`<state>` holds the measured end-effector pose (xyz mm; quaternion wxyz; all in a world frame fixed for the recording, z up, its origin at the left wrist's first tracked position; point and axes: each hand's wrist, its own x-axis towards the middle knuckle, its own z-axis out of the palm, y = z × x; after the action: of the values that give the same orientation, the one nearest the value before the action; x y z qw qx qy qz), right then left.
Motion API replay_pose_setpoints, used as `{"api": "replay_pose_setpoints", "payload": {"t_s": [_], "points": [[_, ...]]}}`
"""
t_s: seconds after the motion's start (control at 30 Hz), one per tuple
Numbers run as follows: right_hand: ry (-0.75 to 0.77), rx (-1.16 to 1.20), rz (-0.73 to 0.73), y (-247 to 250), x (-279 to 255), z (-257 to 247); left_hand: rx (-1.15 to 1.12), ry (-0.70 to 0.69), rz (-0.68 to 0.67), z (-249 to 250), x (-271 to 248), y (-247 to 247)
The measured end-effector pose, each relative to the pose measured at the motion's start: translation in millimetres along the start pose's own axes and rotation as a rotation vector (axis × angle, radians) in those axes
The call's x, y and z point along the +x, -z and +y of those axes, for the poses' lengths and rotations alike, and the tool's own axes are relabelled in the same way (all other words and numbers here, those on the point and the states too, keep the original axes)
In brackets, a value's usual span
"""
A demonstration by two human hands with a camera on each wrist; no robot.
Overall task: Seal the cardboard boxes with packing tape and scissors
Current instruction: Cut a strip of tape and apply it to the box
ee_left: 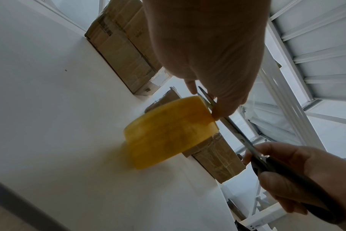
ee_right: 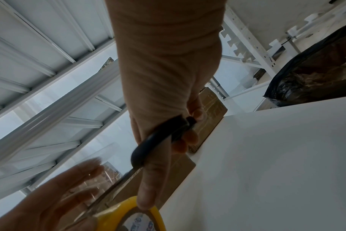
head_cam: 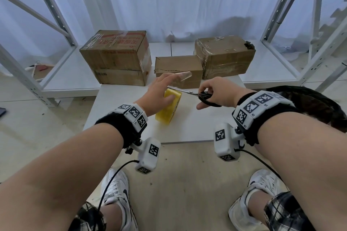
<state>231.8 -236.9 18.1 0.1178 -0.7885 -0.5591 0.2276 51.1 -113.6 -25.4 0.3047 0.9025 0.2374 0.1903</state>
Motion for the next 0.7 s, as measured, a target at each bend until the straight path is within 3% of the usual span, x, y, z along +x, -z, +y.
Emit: {"api": "replay_pose_setpoints", "payload": {"t_s": [0.3, 0.47, 0.7], "points": [[-0.017, -0.028, -0.029, -1, 4, -1, -0.051, -0.088, -0.005, 1, 4, 6], [-0.052, 0.000, -0.022, -5, 7, 3, 0.059, -0.070, 0.028, -3, 10, 8], [-0.083, 0.321, 0.036, -20, 1, 16, -0.087, 0.015, -0.017, -12, 13, 5]]}}
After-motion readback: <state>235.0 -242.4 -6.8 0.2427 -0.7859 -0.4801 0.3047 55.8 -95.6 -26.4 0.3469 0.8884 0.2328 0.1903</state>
